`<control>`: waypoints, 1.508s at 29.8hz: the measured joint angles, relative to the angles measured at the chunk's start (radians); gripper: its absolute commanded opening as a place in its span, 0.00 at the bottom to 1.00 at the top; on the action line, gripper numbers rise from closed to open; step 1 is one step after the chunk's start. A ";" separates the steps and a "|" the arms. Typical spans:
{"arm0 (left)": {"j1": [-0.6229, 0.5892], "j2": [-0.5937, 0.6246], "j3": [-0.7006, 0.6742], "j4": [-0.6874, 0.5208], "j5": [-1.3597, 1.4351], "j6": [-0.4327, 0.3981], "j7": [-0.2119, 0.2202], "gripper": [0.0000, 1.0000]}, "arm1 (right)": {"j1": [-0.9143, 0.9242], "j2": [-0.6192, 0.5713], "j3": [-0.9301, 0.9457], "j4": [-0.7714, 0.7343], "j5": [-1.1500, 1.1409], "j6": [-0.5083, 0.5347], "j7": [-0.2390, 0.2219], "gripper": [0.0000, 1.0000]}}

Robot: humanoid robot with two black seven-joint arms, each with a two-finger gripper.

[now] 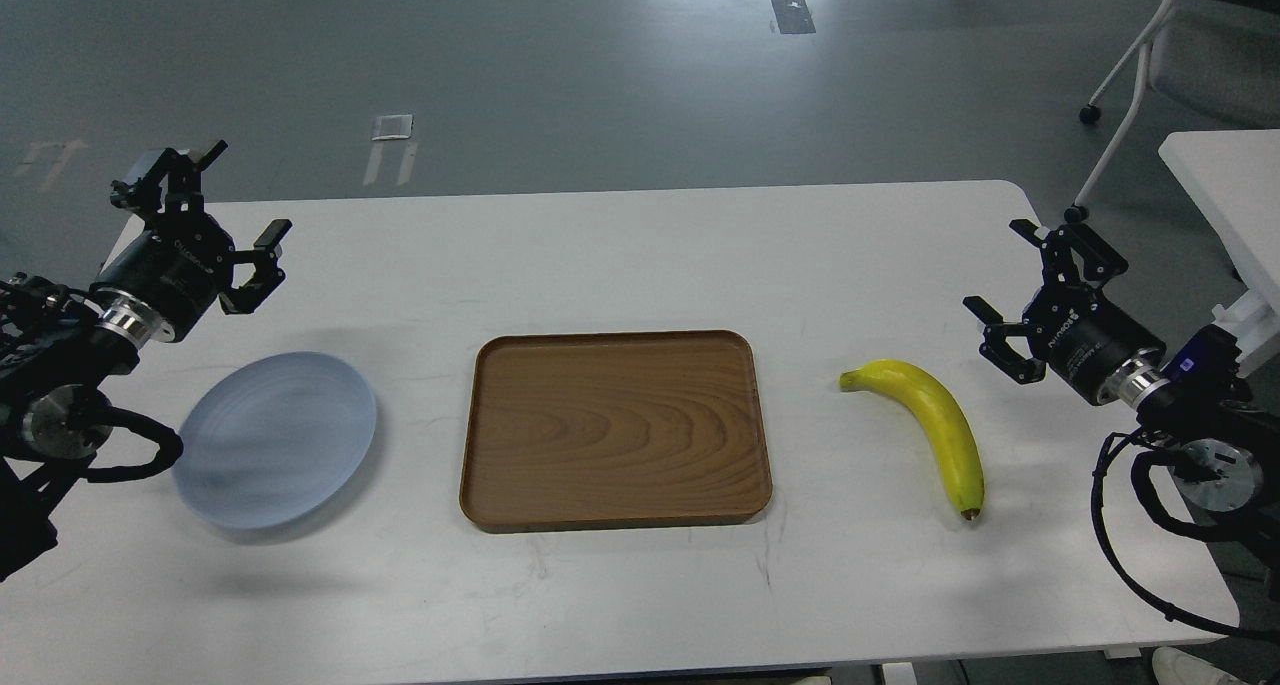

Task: Place banana on plate with both arms
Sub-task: 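Move the left gripper down toward the light blue plate's rim, then grasp the rim of the light blue plate with the left gripper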

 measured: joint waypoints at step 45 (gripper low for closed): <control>-0.109 0.423 0.267 -0.394 1.632 0.118 -0.049 0.97 | 0.027 0.018 -0.002 0.016 -0.012 0.000 0.000 1.00</control>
